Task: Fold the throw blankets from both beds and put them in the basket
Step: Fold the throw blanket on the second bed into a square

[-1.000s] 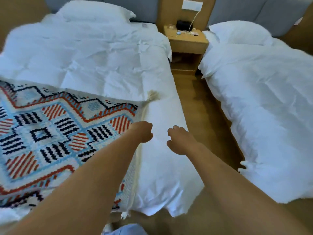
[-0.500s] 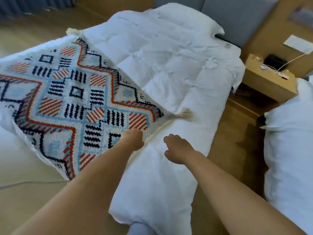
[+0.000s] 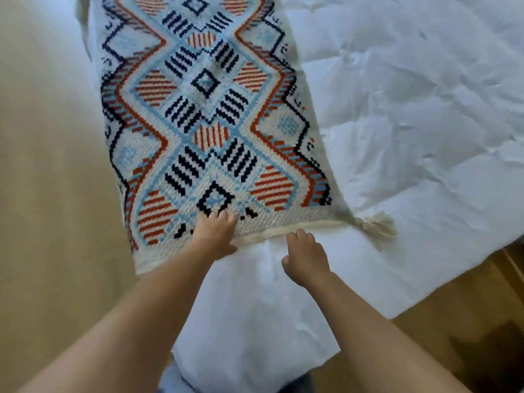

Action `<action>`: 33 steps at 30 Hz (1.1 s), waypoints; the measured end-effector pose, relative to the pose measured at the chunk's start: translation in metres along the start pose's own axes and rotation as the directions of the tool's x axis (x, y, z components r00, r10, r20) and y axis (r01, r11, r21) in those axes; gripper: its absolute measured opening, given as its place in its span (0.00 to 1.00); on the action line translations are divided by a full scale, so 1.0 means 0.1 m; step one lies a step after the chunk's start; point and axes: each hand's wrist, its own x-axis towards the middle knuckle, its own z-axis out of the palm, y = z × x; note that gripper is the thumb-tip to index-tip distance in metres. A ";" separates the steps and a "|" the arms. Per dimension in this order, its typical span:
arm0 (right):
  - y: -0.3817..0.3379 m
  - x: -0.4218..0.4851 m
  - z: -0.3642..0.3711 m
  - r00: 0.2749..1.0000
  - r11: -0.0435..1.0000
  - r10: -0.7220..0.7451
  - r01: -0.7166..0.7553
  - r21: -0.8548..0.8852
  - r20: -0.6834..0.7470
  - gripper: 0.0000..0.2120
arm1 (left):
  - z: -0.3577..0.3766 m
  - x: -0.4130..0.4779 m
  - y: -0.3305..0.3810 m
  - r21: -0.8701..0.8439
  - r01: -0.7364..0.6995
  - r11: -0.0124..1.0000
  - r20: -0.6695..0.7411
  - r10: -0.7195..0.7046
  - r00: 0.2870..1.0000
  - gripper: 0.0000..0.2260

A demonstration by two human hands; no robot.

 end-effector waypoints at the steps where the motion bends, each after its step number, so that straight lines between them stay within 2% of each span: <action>1: 0.09 0.12 0.06 1.000 0.999 -0.028 0.027 -0.024 -0.015 0.17 | 0.09 0.05 0.07 -0.003 0.014 1.000 -0.002 -0.014 1.000 0.35; 3: 0.32 0.34 0.18 0.996 0.994 -0.081 0.079 -0.081 -0.024 0.22 | 0.27 0.12 0.28 0.009 0.054 0.999 0.014 -0.054 0.998 0.39; 5: 0.56 0.57 0.27 0.990 0.982 -0.130 0.121 -0.143 -0.055 0.27 | 0.41 0.24 0.47 0.044 0.144 0.989 0.006 -0.144 0.989 0.38; 9: 1.06 0.96 0.35 0.991 0.954 -0.130 0.121 -0.275 -0.016 0.35 | 0.48 0.44 0.73 0.048 0.333 0.942 0.012 -0.334 0.943 0.26; 11: 1.25 1.10 0.35 0.994 0.959 -0.108 0.101 -0.264 -0.010 0.34 | 0.46 0.49 0.79 0.011 0.358 0.933 -0.069 -0.357 0.932 0.19; 13: 1.36 1.19 0.32 0.992 0.961 -0.126 0.115 -0.252 -0.031 0.31 | 0.38 0.47 0.86 -0.036 0.324 0.945 -0.193 -0.325 0.926 0.10; 16: 1.45 1.25 0.23 0.966 0.935 -0.248 0.217 -0.279 -0.079 0.22 | 0.28 0.39 0.92 -0.130 0.259 0.957 -0.360 -0.288 0.887 0.11; 18: 1.53 1.25 0.13 0.949 0.898 -0.309 0.272 -0.345 -0.055 0.17 | 0.24 0.35 0.99 -0.144 0.234 0.962 -0.347 -0.270 0.898 0.10; 19: 1.59 1.24 0.07 0.949 0.885 -0.312 0.276 -0.374 -0.038 0.15 | 0.20 0.35 1.03 -0.145 0.228 0.963 -0.296 -0.262 0.918 0.07; 23: 1.87 1.23 -0.19 0.954 0.828 -0.301 0.266 -0.493 0.010 0.13 | 0.12 0.41 1.17 -0.104 0.251 0.962 -0.198 -0.267 0.943 0.08; 28: 2.32 1.19 -0.48 0.966 0.728 -0.255 0.221 -0.649 0.042 0.12 | -0.14 0.63 1.58 -0.135 0.162 0.978 -0.181 -0.185 0.966 0.08; 33: 2.96 1.12 -0.62 0.985 0.701 -0.166 0.144 -0.699 0.036 0.12 | -0.36 0.94 2.13 -0.151 0.060 0.987 -0.179 -0.087 0.980 0.08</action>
